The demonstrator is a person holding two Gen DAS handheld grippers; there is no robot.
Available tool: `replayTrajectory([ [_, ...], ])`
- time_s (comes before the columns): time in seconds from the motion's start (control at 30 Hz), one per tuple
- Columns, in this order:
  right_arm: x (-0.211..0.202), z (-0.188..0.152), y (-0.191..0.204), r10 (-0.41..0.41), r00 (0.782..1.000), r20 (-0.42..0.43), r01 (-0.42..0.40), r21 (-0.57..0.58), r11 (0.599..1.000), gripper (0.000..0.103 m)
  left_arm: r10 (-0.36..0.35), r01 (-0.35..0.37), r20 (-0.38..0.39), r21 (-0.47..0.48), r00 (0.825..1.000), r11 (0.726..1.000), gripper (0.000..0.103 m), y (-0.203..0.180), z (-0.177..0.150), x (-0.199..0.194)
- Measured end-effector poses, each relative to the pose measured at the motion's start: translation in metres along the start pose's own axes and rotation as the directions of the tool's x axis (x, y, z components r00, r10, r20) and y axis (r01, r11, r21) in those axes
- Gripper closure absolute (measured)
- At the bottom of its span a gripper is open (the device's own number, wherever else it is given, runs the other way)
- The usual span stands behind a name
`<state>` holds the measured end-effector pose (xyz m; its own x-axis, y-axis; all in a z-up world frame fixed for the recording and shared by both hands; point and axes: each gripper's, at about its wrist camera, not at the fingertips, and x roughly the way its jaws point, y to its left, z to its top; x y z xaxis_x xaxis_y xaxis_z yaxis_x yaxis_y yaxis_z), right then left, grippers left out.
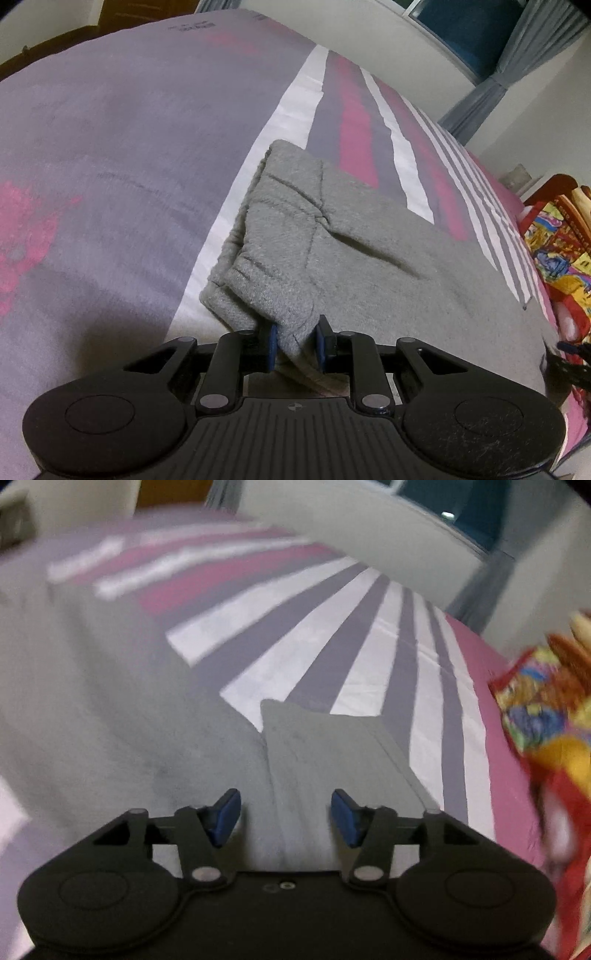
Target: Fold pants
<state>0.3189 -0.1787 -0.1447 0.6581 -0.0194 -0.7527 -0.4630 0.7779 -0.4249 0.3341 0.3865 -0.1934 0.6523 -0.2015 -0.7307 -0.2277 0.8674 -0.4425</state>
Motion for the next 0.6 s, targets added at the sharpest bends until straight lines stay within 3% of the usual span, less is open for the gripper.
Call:
replayTrajectory([
  [0.03, 0.007, 0.001, -0.004, -0.032, 0.999, -0.006, 0.032, -0.007, 0.999, 0.092, 0.001, -0.001, -0.003, 0.001, 1.000, 1.000, 0.082, 0.000, 0.001, 0.000],
  [0.07, 0.008, 0.000, -0.015, -0.050, 0.999, -0.008, 0.051, 0.051, 0.997, 0.099, 0.001, -0.001, -0.006, 0.004, 1.000, 1.000, 0.082, 0.000, 0.001, 0.000],
  [0.17, -0.023, -0.017, -0.059, -0.045, 0.993, 0.107, 0.009, 0.311, 0.950, 0.099, -0.003, 0.003, -0.008, 0.015, 1.000, 1.000, 0.082, 0.000, 0.002, 0.000],
  [0.27, -0.067, -0.062, -0.097, -0.103, 0.973, 0.209, -0.024, 0.529, 0.848, 0.099, -0.007, 0.007, -0.007, 0.023, 1.000, 1.000, 0.082, 0.001, 0.002, 0.000],
  [0.33, -0.087, -0.105, -0.120, -0.114, 0.964, 0.239, -0.079, 0.670, 0.739, 0.099, -0.008, 0.008, -0.007, 0.030, 1.000, 1.000, 0.082, 0.001, 0.002, 0.000],
  [0.4, -0.094, -0.158, -0.133, -0.117, 0.959, 0.257, -0.138, 0.786, 0.603, 0.099, -0.010, 0.010, -0.009, 0.029, 1.000, 1.000, 0.082, 0.001, 0.002, -0.001],
  [0.5, -0.074, -0.226, -0.137, -0.070, 0.971, 0.228, -0.177, 0.887, 0.427, 0.099, -0.006, 0.006, -0.017, 0.020, 1.000, 1.000, 0.082, 0.000, 0.003, 0.000],
  [0.6, -0.053, -0.261, -0.131, -0.001, 0.972, 0.237, -0.223, 0.918, 0.329, 0.097, 0.011, -0.011, -0.028, 0.026, 1.000, 1.000, 0.082, -0.003, 0.006, 0.000],
])
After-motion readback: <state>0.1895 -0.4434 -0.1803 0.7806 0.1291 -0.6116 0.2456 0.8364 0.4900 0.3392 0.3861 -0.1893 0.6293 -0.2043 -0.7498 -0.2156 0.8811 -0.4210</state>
